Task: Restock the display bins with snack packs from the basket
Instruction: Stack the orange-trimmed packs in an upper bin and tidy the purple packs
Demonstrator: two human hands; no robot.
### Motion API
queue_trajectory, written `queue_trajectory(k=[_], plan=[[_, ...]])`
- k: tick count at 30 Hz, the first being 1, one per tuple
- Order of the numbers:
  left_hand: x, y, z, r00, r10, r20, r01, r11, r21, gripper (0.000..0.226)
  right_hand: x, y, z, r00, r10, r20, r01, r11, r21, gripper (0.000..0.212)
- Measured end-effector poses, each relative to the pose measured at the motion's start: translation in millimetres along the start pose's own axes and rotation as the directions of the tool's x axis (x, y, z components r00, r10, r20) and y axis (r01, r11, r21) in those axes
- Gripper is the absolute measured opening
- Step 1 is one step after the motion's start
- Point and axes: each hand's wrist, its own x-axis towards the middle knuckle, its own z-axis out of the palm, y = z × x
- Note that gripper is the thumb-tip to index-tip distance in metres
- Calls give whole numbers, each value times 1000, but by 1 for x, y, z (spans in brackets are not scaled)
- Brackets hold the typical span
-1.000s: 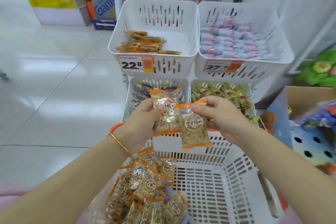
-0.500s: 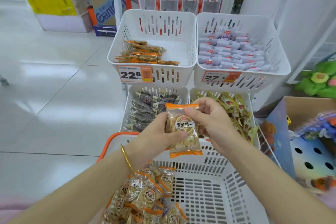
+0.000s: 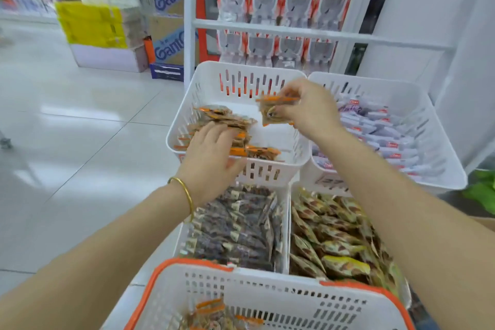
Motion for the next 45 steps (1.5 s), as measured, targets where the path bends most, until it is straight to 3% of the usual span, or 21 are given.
queue_trajectory(k=[2,5,11,14,16,18,21,23,25,28,30,32,34,37,40,43,45], plan=[[1,-9,14,998,-20,55,16,997,79,57,18,7,22,995,19,96,-2,984,-176,19],[-1,-13,27,998,-23,58,17,995,101,74,32,20,55,976,95,198,-35,957,-289,18],[-4,-18,33,999,31,10,-32,996,82,69,30,19,71,821,297,487,-291,953,-90,37],[-5,-18,28,999,37,26,-39,996,82,73,26,14,61,784,309,538,-294,949,-116,51],[-10,-16,21,999,46,16,-47,998,52,70,19,9,53,802,277,529,-233,961,-150,56],[-22,-13,12,998,65,-11,-65,998,1,63,6,3,42,872,207,444,-162,977,-138,56],[-57,-3,-4,994,107,-4,-107,991,-77,58,-45,-11,21,986,44,163,-57,996,71,45],[-90,5,-13,989,131,75,-124,988,-94,64,-102,-23,18,999,-22,46,11,970,242,36],[-124,8,-18,970,77,230,-55,993,-100,68,-162,-24,33,993,-53,101,17,946,324,31],[-173,1,-16,878,-53,475,78,996,-32,46,-235,0,79,921,22,390,-132,957,259,29],[-199,-3,-18,781,-117,613,128,991,27,46,-268,22,115,819,133,559,-260,953,156,28],[-216,-4,-18,713,-149,685,142,988,66,47,-294,40,149,728,201,655,-298,954,37,27],[-226,-5,-15,672,-157,724,126,987,97,46,-314,51,180,667,217,713,-263,964,-48,33],[-229,-7,-9,658,-146,739,37,986,161,49,-336,63,218,605,226,764,-237,966,-99,58],[-228,-14,-5,638,-142,757,-13,981,195,51,-343,70,244,554,275,786,-169,961,-218,68],[-226,-19,-3,632,-135,763,-4,984,178,49,-345,77,259,543,307,781,-119,949,-291,73],[-226,-20,-2,630,-128,766,-2,986,166,48,-344,79,264,560,327,761,-165,944,-285,70]])
